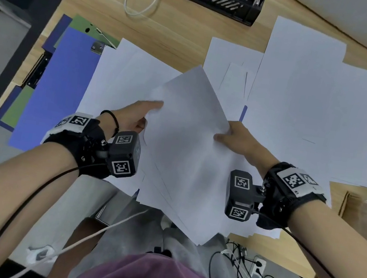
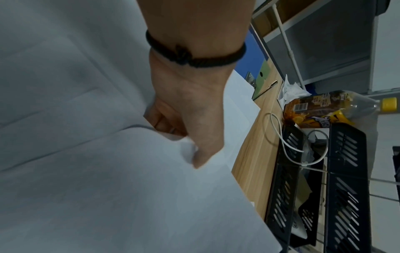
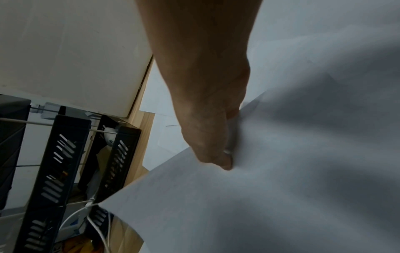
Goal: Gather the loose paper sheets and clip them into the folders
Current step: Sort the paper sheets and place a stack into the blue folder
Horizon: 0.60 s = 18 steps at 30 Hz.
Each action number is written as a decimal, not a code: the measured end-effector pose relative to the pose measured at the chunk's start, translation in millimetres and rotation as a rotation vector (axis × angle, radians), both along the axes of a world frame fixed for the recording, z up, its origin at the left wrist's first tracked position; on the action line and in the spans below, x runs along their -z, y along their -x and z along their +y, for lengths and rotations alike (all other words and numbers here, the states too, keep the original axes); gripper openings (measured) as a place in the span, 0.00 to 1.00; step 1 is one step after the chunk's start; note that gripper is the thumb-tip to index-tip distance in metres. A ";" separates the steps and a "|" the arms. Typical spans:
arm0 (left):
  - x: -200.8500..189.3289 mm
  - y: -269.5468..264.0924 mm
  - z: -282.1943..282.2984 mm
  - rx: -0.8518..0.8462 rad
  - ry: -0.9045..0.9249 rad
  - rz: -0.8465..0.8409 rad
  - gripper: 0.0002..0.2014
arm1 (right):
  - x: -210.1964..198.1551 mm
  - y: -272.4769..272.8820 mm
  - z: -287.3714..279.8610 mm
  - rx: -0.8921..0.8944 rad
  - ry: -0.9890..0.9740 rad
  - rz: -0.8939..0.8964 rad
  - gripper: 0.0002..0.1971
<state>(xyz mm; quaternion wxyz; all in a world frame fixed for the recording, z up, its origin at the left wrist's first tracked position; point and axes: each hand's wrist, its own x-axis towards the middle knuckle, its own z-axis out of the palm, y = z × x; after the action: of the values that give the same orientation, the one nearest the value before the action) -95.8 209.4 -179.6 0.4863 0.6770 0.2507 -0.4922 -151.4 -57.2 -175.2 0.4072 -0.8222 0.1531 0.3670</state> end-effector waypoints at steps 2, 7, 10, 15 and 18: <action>1.7 -0.6 -1.4 0.068 -0.038 -0.071 0.18 | 0.1 2.8 -7.8 0.010 -0.033 0.049 0.14; -1.3 2.0 -5.0 0.336 -0.018 -0.146 0.21 | -6.0 14.4 -24.5 -0.029 -0.091 0.161 0.14; -4.2 4.1 -18.6 0.427 -0.010 -0.201 0.22 | -7.9 15.6 -31.0 0.068 -0.091 0.089 0.11; -13.6 -9.9 -40.1 0.462 -0.106 -0.353 0.21 | -15.9 14.2 -43.3 0.208 -0.225 -0.002 0.23; -31.1 -21.1 -49.9 0.377 0.059 -0.406 0.14 | -18.5 18.3 -56.0 0.204 -0.280 0.026 0.24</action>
<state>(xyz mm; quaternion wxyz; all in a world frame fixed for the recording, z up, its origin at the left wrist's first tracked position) -74.7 159.5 -148.5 0.4460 0.7819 0.0033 -0.4356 -169.7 -113.2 -156.7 0.5508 -0.7328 0.1885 0.3522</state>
